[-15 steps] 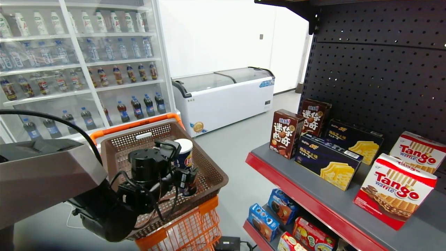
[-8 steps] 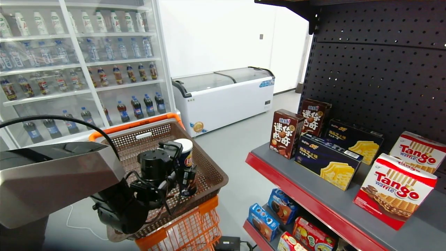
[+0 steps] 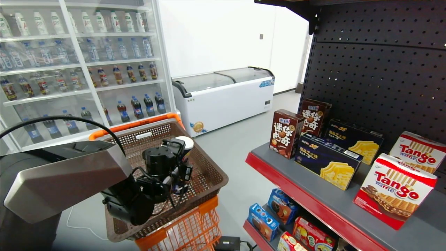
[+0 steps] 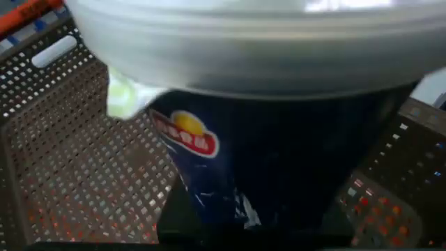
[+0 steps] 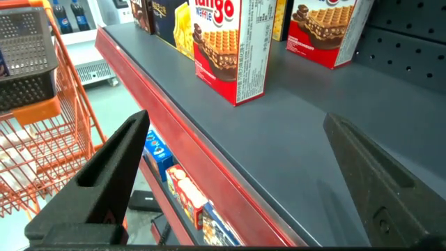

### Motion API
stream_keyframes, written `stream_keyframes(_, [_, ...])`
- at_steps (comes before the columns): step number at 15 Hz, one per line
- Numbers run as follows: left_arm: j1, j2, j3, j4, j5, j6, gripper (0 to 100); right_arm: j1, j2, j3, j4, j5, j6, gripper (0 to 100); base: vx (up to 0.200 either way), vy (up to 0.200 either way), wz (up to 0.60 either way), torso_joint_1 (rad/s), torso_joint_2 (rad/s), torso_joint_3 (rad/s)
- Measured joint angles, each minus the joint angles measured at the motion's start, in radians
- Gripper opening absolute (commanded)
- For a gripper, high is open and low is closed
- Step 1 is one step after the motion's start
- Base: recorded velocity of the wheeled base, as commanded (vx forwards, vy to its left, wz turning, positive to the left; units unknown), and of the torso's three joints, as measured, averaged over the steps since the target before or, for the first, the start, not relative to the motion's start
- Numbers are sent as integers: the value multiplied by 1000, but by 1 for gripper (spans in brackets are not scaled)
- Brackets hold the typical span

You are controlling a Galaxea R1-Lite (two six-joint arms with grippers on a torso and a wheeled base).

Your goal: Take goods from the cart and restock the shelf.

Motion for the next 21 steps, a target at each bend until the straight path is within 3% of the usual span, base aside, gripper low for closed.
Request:
stream_keyframes(2, [-12, 3, -24, 9, -8, 9, 0, 0, 0, 0, 0, 0, 0, 100, 0, 0, 0, 0, 0, 0])
stream_keyframes(3, [-24, 3, -57, 17, -37, -10, 0, 0, 0, 0, 0, 0, 0, 100, 0, 0, 0, 0, 0, 0])
stream_keyframes(6, [-56, -43, -97, 150, -184, -30, 0, -1, 0, 0, 0, 0, 0, 100, 0, 0, 0, 0, 0, 0])
stream_keyframes(8, [-71, -111, -99, 232, -251, -38, 0, -1, 0, 0, 0, 0, 0, 100, 0, 0, 0, 0, 0, 0])
stream_keyframes(11, [-81, -222, -103, 278, -294, -46, 0, 0, 0, 0, 0, 0, 0, 100, 0, 0, 0, 0, 0, 0])
stream_keyframes(14, [-89, -323, -97, 299, -439, -49, 0, 0, 0, 0, 0, 0, 0, 100, 0, 0, 0, 0, 0, 0])
stream_keyframes(19, [-97, -420, -87, 301, -577, -144, 0, -1, 0, 0, 0, 0, 0, 100, 0, 0, 0, 0, 0, 0])
stream_keyframes(21, [-91, -455, -78, 311, -644, -156, 0, 0, 0, 0, 0, 0, 0, 100, 0, 0, 0, 0, 0, 0])
